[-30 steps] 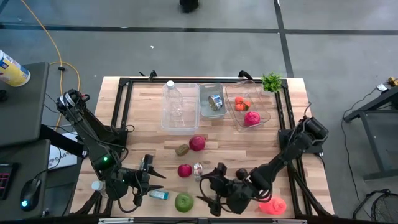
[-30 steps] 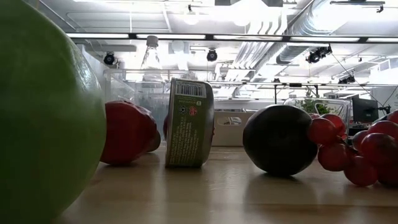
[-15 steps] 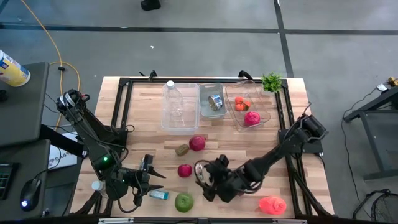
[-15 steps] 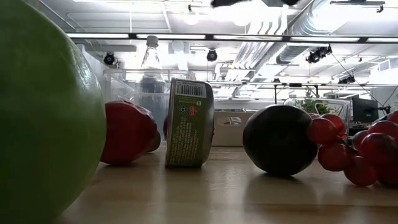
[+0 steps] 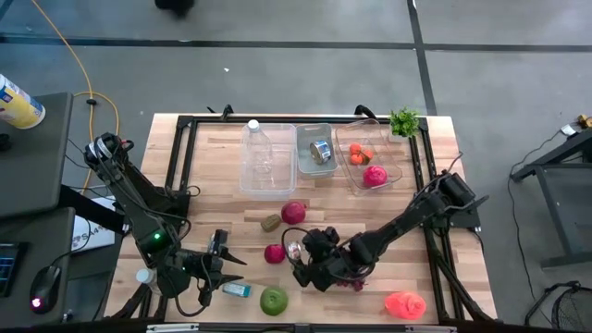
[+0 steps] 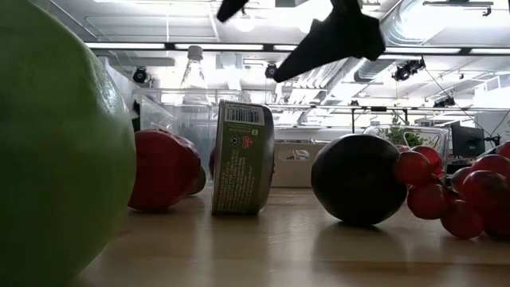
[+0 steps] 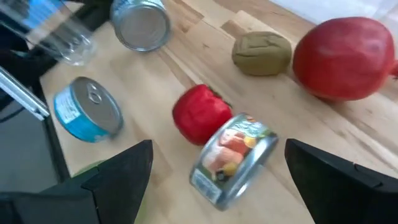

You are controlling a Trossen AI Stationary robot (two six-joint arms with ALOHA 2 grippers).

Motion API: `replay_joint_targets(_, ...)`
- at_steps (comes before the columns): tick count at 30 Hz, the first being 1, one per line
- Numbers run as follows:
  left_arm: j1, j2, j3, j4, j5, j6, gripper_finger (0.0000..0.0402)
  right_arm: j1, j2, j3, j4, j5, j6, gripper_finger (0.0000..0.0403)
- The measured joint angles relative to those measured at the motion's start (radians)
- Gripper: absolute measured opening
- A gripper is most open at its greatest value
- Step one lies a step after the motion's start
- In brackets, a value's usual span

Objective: Pick & Place Food Item
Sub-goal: Put the right green canned salmon into the white bin

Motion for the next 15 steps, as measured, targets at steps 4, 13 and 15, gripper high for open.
replay_joint_targets(4,0.0,0.0,0.0,-0.001,0.0,0.0,0.0153,-0.002,0.023,-0.003,-0.014,-0.027,0.016,0.0352)
replay_joint_targets(13,0.0,0.0,0.0,-0.01,0.001,0.0,0.0153,-0.017,0.055,-0.002,0.008,-0.046,0.026,0.0352)
replay_joint_targets(15,0.0,0.0,0.0,-0.01,0.001,0.0,0.0153,-0.019,0.055,-0.002,0.014,-0.054,0.027,0.0352)
